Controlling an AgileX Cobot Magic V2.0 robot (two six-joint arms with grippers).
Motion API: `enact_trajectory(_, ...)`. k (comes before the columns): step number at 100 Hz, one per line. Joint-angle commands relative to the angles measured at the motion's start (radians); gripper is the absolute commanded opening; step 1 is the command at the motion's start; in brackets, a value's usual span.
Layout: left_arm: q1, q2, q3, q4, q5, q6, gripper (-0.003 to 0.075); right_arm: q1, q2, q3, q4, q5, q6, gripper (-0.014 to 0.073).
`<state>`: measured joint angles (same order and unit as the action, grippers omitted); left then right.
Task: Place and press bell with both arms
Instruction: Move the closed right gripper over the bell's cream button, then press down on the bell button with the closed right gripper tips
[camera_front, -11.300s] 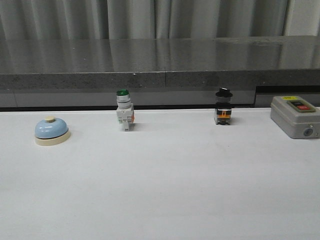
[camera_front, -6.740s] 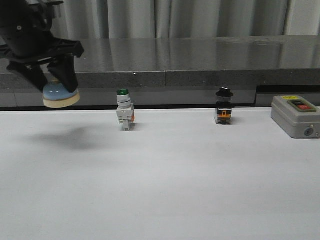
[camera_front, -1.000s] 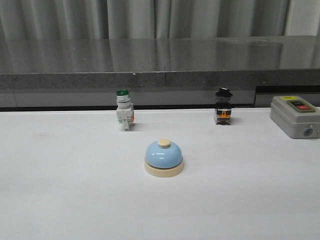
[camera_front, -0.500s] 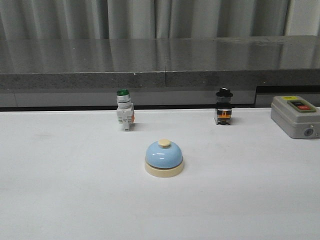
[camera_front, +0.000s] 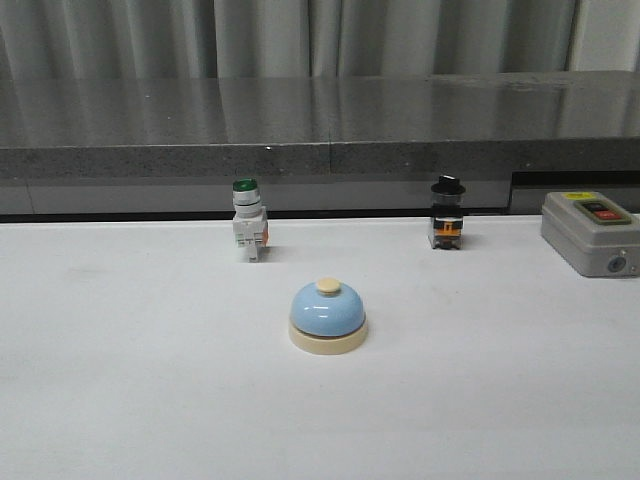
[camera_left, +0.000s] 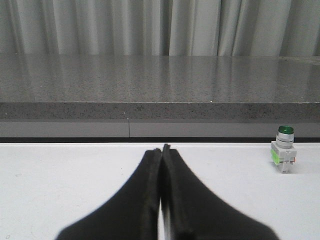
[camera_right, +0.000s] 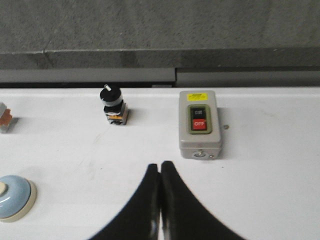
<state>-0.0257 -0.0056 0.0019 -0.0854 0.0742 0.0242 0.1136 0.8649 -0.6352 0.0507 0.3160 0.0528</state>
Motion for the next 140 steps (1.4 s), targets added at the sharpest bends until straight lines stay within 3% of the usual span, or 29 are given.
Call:
enact_trajectory(1,0.001,-0.030,0.040,0.000,-0.082,-0.011,-0.0020,0.045,0.101,-0.098,0.006,-0.011,-0.002,-0.0070)
enact_trajectory(29,0.001,-0.030,0.040,0.000,-0.082,-0.011,-0.0020,0.268,0.442,-0.374,0.006,0.185,-0.010,-0.0070)
enact_trajectory(56,0.001,-0.030,0.040,0.000,-0.082,-0.011,-0.0020,0.393,0.750,-0.657,0.008,0.359,-0.018,-0.0070)
enact_trajectory(98,0.001,-0.030,0.040,0.000,-0.082,-0.011,-0.0020,0.460,1.046,-0.991,0.028,0.638,-0.053,-0.0070)
enact_trajectory(140,0.001,-0.030,0.040,0.000,-0.082,-0.011,-0.0020,0.484,1.118,-1.020,0.044,0.687,-0.060,-0.0070)
